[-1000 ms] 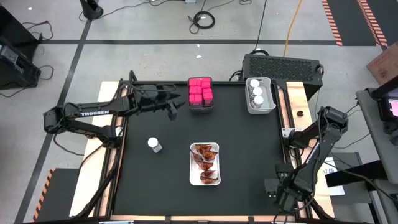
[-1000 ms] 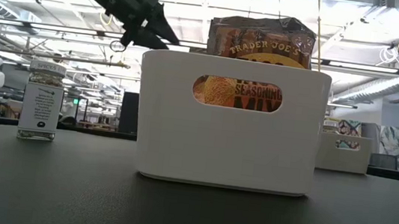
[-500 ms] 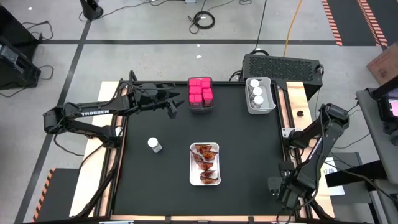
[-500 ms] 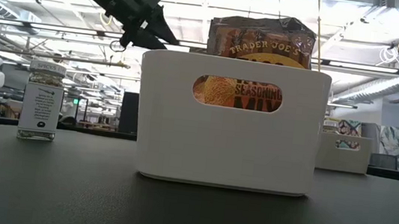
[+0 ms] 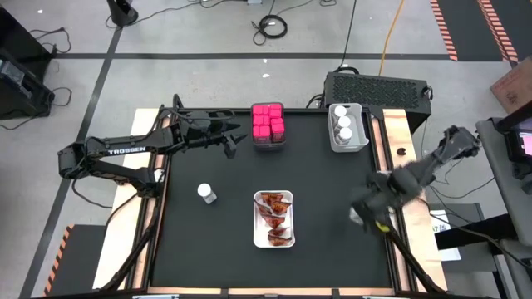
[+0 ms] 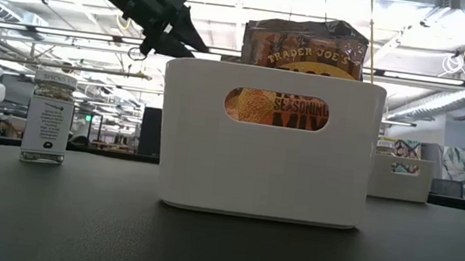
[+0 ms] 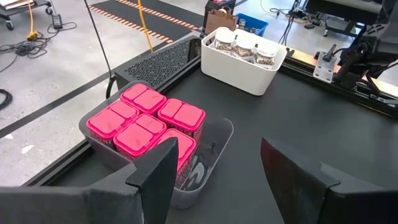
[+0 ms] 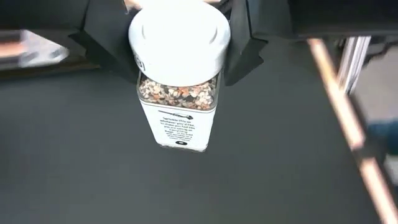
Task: Sort spices by type
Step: Put the white seasoning bottle into the gray bin
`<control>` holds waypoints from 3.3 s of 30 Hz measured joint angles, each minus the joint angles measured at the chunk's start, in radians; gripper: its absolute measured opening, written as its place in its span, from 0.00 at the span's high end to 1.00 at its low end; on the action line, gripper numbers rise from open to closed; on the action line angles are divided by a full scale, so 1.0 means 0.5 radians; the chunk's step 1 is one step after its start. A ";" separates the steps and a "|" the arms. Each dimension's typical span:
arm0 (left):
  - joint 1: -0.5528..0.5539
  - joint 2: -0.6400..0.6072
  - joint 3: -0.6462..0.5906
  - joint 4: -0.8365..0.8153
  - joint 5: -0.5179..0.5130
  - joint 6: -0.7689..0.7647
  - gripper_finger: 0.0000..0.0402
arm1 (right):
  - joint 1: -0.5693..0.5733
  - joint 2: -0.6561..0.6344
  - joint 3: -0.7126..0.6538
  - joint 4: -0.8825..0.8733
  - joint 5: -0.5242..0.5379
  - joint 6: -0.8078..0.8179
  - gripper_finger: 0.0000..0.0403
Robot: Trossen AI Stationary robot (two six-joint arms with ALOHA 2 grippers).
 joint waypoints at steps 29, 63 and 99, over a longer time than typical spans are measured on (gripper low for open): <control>0.000 0.000 0.000 0.002 0.047 -0.001 0.43 | -2.843 0.789 1.201 -0.106 0.428 -1.864 0.52; 0.044 -0.001 0.000 -0.006 0.358 -0.309 0.43 | -3.414 1.411 1.291 -0.109 0.208 -1.645 0.51; 0.043 -0.001 0.000 -0.111 0.364 -0.206 0.43 | -3.461 1.584 1.291 -0.163 0.211 -2.002 0.51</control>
